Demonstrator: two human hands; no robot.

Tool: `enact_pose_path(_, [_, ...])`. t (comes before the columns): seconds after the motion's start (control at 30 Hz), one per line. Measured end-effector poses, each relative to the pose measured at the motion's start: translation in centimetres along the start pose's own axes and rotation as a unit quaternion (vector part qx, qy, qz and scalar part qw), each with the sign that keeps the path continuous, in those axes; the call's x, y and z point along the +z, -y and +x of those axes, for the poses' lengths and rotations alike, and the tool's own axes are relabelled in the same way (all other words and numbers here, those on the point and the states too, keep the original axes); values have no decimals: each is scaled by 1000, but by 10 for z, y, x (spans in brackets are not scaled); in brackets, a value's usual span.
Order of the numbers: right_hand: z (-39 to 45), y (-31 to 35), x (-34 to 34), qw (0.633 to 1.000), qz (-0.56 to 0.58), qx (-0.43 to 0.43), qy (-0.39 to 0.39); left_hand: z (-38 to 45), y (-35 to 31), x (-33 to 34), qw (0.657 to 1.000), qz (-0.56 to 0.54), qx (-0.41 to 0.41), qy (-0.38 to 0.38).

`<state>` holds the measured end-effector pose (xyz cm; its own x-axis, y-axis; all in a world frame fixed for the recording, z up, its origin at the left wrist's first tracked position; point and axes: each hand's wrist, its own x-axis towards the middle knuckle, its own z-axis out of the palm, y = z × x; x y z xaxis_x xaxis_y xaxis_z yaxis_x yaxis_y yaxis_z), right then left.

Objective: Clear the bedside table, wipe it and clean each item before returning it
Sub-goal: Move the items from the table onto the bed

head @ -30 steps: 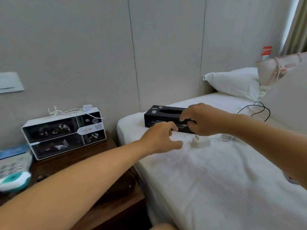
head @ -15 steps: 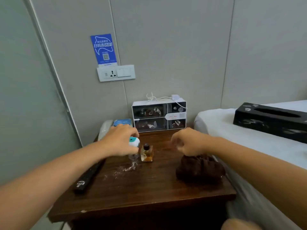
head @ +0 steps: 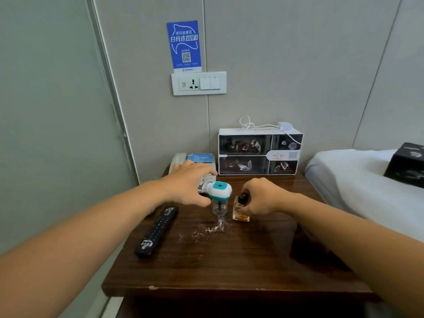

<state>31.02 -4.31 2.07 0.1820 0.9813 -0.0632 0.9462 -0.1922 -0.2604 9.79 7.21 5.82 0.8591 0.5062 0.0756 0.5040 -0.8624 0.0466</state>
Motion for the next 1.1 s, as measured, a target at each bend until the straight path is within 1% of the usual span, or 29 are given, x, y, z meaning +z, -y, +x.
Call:
enact_pose_path(0.07, [-4, -3, -3, 1000, 18, -3, -14, 19, -7, 2, 1000, 11, 10, 25])
enact_pose_path(0.13, [-11, -7, -9, 999, 13, -4, -50, 34, -10, 5, 997, 29, 9, 64])
enact_pose_path(0.2, [-23, -14, -19, 997, 8, -2, -77, 44, -11, 8, 996, 41, 6, 80])
enact_pose_path(0.37, [-70, -48, -52, 993, -10, 19, -120, 61, -12, 9, 996, 67, 1, 53])
enact_pose_path(0.47, [-104, -76, -74, 990, -13, 44, -135, 76, -33, -6, 997, 66, 8, 29])
enact_pose_path(0.57, [-140, -108, -98, 986, -24, 88, -141, 96, -81, -30, 998, 45, 49, 4])
enact_pose_path(0.7, [-201, -158, -136, 972, -46, 164, -160, 124, -168, -58, 991, 12, 129, -29])
enact_pose_path(0.9, [-336, -232, -196, 938, -45, 288, -189, 161, -309, -69, 970, -19, 241, -38])
enact_pose_path(1.0, [-392, -267, -202, 920, -40, 341, -190, 170, -375, -61, 957, -56, 282, -44])
enact_pose_path(1.1, [-425, -293, -193, 900, -24, 392, -188, 177, -432, -49, 948, -51, 312, -33])
